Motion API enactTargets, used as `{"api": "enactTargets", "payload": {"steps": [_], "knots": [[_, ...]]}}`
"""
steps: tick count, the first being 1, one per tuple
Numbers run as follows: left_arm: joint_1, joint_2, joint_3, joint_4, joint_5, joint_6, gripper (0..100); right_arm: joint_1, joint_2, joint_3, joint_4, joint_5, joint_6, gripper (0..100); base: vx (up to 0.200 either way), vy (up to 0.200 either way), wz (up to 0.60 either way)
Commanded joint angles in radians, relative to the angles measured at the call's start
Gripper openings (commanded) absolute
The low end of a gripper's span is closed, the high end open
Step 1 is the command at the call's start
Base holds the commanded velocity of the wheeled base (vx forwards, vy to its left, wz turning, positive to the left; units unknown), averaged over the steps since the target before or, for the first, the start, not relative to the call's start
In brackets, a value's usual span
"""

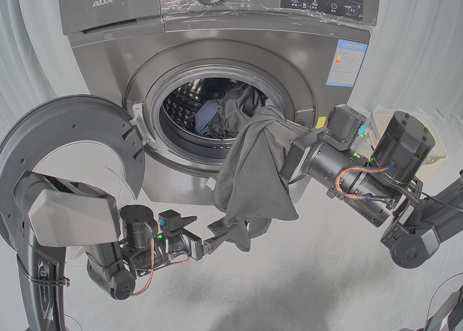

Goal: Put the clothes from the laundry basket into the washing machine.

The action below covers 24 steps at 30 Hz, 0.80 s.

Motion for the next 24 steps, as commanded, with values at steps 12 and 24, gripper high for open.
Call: {"api": "enactTargets", "payload": {"steps": [12,24], "knots": [[0.012,0.139,-0.129,-0.001,-0.060,0.044,100,0.021,0.001,0.001,-0.002,0.000,0.001,0,0.000,0.000,0.00],[0.052,0.130,-0.137,-0.001,-0.057,0.049,100,0.026,0.001,0.004,-0.003,0.000,0.003,0,0.000,0.000,0.00]]}}
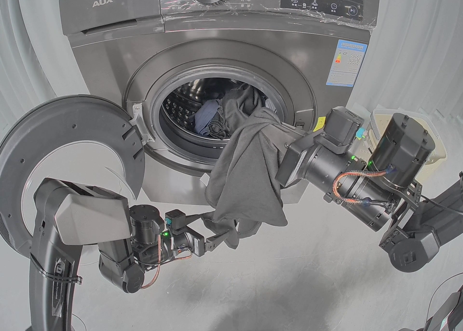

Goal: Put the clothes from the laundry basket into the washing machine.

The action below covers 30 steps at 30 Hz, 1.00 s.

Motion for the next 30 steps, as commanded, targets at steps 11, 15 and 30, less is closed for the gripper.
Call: {"api": "enactTargets", "payload": {"steps": [11,15,30], "knots": [[0.016,0.030,-0.042,-0.001,-0.010,0.005,100,0.008,0.007,0.006,0.001,0.000,0.001,0,0.000,0.000,0.00],[0.007,0.050,-0.053,-0.001,-0.039,0.010,100,0.009,0.009,0.004,0.001,0.000,0.001,0,0.000,0.000,0.00],[-0.020,0.129,-0.145,-0.001,-0.051,0.010,0,0.008,0.012,0.004,-0.001,0.000,0.001,0,0.000,0.000,0.00]]}}
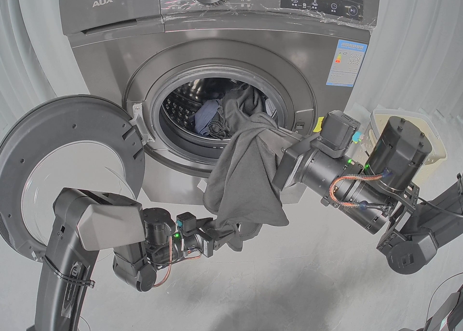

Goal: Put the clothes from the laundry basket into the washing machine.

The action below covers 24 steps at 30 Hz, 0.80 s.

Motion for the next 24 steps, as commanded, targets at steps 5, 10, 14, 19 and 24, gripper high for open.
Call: {"api": "enactTargets", "payload": {"steps": [5,10,14,19,24], "knots": [[-0.021,0.000,-0.004,-0.001,0.003,0.002,0,0.000,0.004,0.000,-0.003,-0.001,0.001,0,0.000,0.000,0.00],[-0.012,-0.113,0.081,-0.006,0.002,0.003,0,-0.015,0.005,0.003,0.000,-0.002,0.003,0,0.000,0.000,0.00],[-0.006,-0.301,0.202,-0.006,0.008,0.012,0,-0.050,0.024,0.019,0.000,-0.009,0.001,0,0.000,0.000,0.00],[0.002,-0.518,0.329,-0.004,0.005,0.037,0,-0.084,0.039,0.051,-0.009,-0.010,0.000,0,0.000,0.000,0.00],[0.048,-0.615,0.366,-0.004,-0.004,0.034,0,-0.103,0.051,0.089,-0.010,-0.010,-0.002,0,0.000,0.000,0.00]]}}
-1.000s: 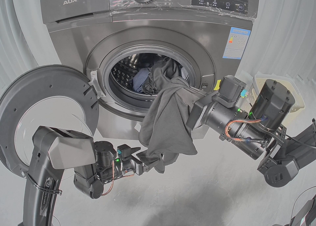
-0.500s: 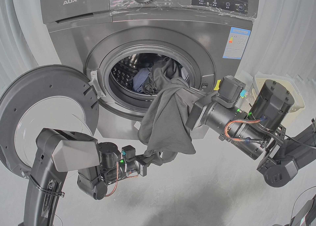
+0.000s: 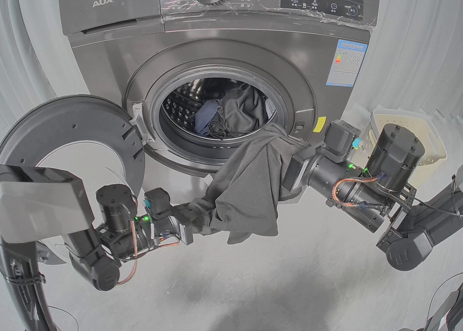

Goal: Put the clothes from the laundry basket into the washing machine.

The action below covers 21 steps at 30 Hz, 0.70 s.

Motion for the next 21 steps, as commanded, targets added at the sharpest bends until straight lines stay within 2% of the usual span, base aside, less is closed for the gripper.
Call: {"api": "enactTargets", "payload": {"steps": [1,3,6,11,13,20,21], "knots": [[0.062,-0.227,0.089,-0.004,-0.013,0.004,0,-0.044,0.029,0.061,-0.005,-0.001,-0.002,0,0.000,0.000,0.00],[0.092,-0.242,0.069,-0.004,-0.030,-0.002,0,-0.060,0.038,0.073,0.000,-0.001,-0.006,0,0.000,0.000,0.00],[0.101,-0.265,0.045,-0.004,-0.036,-0.005,0,-0.068,0.050,0.091,-0.003,-0.001,-0.006,0,0.000,0.000,0.00],[0.092,-0.344,0.008,-0.003,-0.037,-0.079,0,-0.059,0.106,0.105,-0.008,-0.001,-0.002,0,0.000,0.000,0.00],[0.086,-0.359,0.006,-0.003,-0.036,-0.097,0,-0.056,0.133,0.105,-0.011,-0.001,-0.001,0,0.000,0.000,0.00],[0.085,-0.357,-0.029,-0.003,-0.025,-0.100,0,-0.028,0.188,0.107,-0.051,-0.001,0.004,0,0.000,0.000,0.00],[0.086,-0.357,-0.034,-0.003,-0.024,-0.100,0,-0.027,0.190,0.107,-0.051,-0.001,0.004,100,0.000,0.000,0.00]]}}
